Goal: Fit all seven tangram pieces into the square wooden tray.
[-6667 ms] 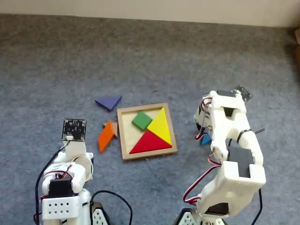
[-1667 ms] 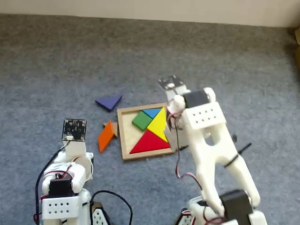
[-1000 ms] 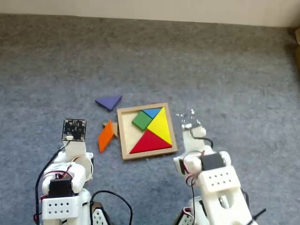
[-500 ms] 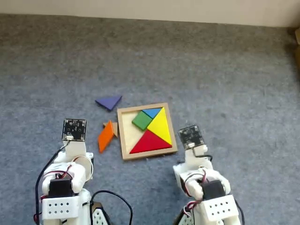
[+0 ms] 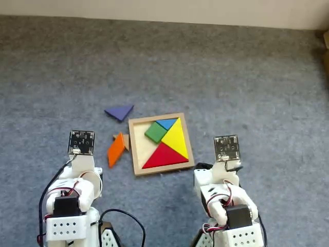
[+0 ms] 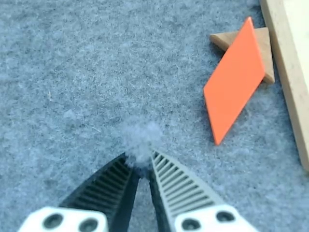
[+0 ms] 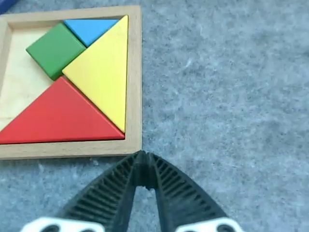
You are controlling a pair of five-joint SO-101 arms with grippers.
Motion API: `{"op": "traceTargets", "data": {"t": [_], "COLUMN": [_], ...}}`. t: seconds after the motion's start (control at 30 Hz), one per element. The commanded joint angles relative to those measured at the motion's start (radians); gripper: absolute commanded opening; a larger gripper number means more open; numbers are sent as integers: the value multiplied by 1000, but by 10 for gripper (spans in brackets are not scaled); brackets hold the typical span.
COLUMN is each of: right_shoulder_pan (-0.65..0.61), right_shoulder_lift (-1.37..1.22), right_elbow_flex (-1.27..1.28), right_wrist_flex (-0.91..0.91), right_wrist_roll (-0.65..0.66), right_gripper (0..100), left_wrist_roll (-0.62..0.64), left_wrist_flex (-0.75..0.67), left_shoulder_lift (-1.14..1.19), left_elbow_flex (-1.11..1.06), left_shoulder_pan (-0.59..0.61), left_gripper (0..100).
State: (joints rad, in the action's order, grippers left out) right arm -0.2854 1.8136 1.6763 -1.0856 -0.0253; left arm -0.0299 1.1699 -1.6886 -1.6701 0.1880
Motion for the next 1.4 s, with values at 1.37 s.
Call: {"op": "traceTargets", "data": {"t": [1.37], "right_shoulder_pan": [21], "right_shoulder_lift": [13], "right_elbow_flex": [88], "right_wrist_flex": [-64], "right_wrist_roll": [-3], "right_gripper": [4], "left_wrist_roll": [-310], "left_wrist_flex": [114], "left_shoulder_lift": [1112], "left_elbow_flex": [1007], "left_shoulder_pan": [19], "left_gripper": [235]}}
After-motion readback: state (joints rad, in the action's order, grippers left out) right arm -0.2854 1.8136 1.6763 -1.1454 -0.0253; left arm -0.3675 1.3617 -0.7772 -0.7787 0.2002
